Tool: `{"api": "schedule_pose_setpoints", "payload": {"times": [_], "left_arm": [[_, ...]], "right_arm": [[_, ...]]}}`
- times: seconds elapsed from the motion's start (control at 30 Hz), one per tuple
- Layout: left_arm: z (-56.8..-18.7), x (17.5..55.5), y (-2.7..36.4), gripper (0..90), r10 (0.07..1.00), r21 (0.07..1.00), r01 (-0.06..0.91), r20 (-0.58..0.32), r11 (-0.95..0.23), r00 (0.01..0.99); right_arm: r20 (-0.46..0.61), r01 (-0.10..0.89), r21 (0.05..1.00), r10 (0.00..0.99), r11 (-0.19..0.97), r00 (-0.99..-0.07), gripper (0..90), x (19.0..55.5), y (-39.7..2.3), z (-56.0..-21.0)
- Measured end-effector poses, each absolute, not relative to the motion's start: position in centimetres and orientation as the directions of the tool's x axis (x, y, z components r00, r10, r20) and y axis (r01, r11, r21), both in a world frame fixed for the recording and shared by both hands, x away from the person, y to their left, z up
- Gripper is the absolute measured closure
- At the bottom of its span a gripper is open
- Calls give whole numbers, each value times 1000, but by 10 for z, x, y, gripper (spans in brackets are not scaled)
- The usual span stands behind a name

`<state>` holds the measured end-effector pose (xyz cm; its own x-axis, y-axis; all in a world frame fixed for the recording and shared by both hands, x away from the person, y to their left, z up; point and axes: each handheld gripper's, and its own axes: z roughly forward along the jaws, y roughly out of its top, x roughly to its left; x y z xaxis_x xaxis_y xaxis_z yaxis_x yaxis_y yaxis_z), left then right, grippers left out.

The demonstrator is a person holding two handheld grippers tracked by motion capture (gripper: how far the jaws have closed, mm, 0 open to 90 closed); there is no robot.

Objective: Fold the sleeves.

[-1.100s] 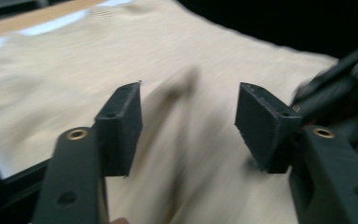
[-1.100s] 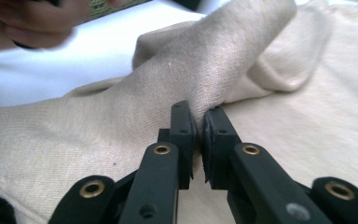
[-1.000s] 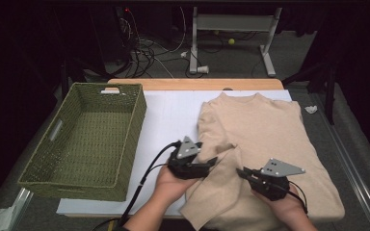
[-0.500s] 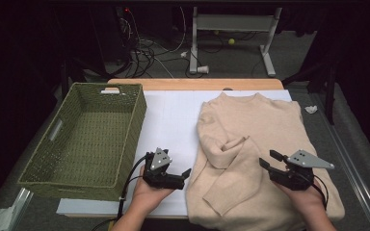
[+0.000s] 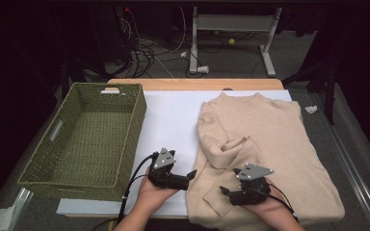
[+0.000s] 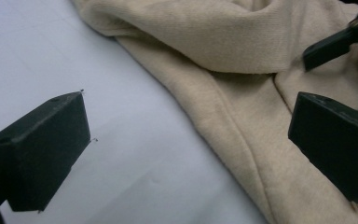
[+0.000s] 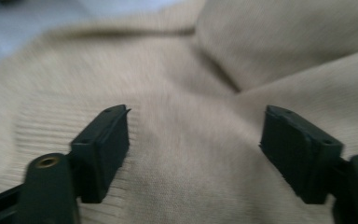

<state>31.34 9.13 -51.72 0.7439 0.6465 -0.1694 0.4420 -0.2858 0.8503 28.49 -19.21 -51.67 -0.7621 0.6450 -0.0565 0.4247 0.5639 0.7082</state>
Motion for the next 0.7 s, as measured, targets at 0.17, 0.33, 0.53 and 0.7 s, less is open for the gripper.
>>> {"api": "schedule_pose_setpoints", "payload": {"times": [0.17, 0.33, 0.53, 0.7], "left_arm": [[-520, 302, 81, 0, 618, 869, 358, -79, -342, 782], [-520, 298, 83, 24, 619, 889, 322, -58, -325, 783], [-521, 297, 86, 24, 624, 899, 321, -72, -297, 778], [-521, 298, 86, 25, 621, 899, 324, -78, -295, 780]], "right_arm": [[-49, 408, 726, 633, 554, -772, 711, 283, -193, -516], [-114, 353, 757, 642, 551, -758, 849, 277, -198, -514], [-79, 341, 845, 729, 411, -680, 854, 269, -240, -491], [-42, 384, 862, 800, 332, -598, 854, 264, -282, -487]]}}
